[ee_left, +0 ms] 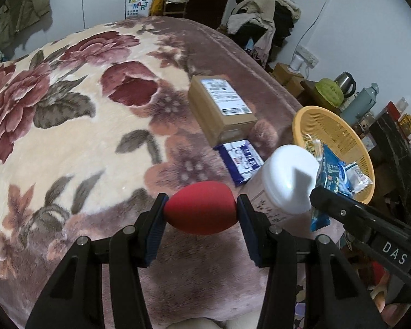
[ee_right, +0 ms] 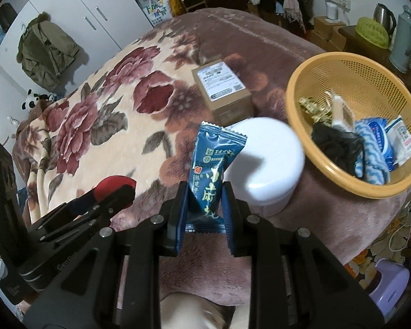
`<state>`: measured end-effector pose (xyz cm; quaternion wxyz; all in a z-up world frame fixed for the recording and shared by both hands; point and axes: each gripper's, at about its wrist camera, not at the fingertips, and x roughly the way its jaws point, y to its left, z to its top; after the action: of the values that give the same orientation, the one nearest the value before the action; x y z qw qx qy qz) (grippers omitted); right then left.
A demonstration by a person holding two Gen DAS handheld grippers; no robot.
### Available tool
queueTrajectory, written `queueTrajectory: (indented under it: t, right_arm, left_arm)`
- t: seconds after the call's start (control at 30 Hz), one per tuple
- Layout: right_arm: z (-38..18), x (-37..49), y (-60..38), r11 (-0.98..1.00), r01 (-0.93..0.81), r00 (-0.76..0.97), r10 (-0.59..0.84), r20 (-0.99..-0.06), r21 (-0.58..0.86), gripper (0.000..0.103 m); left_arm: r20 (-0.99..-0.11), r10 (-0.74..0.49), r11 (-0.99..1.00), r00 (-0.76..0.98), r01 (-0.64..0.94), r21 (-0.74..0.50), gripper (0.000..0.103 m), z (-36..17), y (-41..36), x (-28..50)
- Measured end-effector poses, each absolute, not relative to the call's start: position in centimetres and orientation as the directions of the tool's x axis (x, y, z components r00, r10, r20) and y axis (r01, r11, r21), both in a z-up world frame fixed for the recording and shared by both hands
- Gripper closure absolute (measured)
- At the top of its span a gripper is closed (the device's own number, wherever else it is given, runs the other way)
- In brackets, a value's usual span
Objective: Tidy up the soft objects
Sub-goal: 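Lift and carry the red sponge and blue packet over the orange basket with both tools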
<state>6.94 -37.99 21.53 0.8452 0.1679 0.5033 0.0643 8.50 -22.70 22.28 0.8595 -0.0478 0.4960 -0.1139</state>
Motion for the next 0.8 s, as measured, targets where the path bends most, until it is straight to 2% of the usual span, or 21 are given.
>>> queueTrajectory:
  t: [0.8]
  right_arm:
    - [22.8, 6.7, -47.3, 0.914, 0.179, 0.547, 0.216, -0.809, 0.365, 0.079]
  left_arm:
    - [-0.829, -0.303, 0.942, 0.471, 0.278, -0.186, 0.051, 24.4, -32.3, 10.6]
